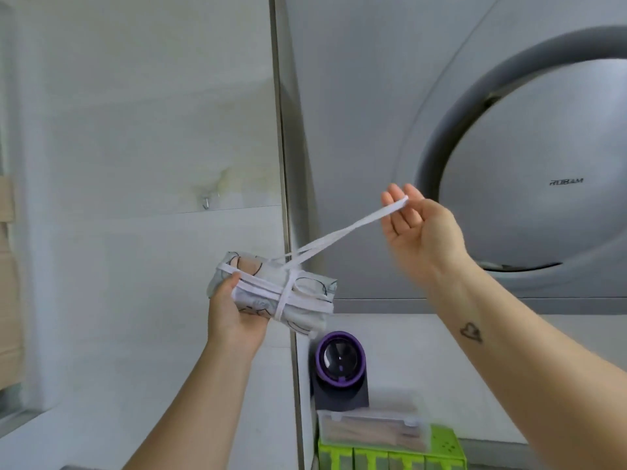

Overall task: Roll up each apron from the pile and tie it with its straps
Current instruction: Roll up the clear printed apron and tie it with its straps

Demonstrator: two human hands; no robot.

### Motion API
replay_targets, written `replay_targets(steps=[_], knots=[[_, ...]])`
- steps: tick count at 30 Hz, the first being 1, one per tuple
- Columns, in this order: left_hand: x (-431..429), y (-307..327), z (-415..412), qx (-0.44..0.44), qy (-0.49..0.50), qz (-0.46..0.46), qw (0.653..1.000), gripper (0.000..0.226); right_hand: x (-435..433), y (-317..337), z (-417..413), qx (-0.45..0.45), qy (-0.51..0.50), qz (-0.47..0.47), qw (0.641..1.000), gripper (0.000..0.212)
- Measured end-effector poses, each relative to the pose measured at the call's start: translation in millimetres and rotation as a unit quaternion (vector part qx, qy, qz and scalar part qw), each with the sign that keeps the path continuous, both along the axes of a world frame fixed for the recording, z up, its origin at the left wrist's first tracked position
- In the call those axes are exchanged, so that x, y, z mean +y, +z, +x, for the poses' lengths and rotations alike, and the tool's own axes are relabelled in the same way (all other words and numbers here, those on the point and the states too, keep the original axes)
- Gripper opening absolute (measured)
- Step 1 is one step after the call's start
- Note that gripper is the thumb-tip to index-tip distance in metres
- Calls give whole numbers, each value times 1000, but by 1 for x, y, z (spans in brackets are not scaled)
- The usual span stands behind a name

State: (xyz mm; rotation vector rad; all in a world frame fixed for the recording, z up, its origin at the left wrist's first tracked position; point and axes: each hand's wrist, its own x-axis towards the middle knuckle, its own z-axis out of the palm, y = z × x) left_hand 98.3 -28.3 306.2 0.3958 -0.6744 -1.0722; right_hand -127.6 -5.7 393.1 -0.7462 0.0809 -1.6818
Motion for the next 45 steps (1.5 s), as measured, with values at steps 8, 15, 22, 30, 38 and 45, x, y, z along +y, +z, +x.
replay_targets(steps=[8, 15, 22, 30, 38, 45], knots=[[-24, -9, 82, -53, -20, 14, 998, 20, -36, 35, 128, 408, -468, -274, 734, 37], [-38, 1, 147, 53, 83, -49, 994, 35, -91, 34, 196, 386, -418, -102, 816, 21], [-47, -10, 165, 51, 92, -29, 994, 27, -115, 30, 211, 170, -146, 131, 966, 32], [-56, -18, 203, -135, 14, 52, 989, 49, -113, 75, 232, 444, -294, -105, 840, 17], [-35, -5, 195, -406, 205, -35, 890, 50, -105, 124, 267, 477, 25, -140, 867, 7], [-43, -13, 202, -465, 219, 8, 858, 45, -102, 129, 286, 571, -39, -246, 782, 9]])
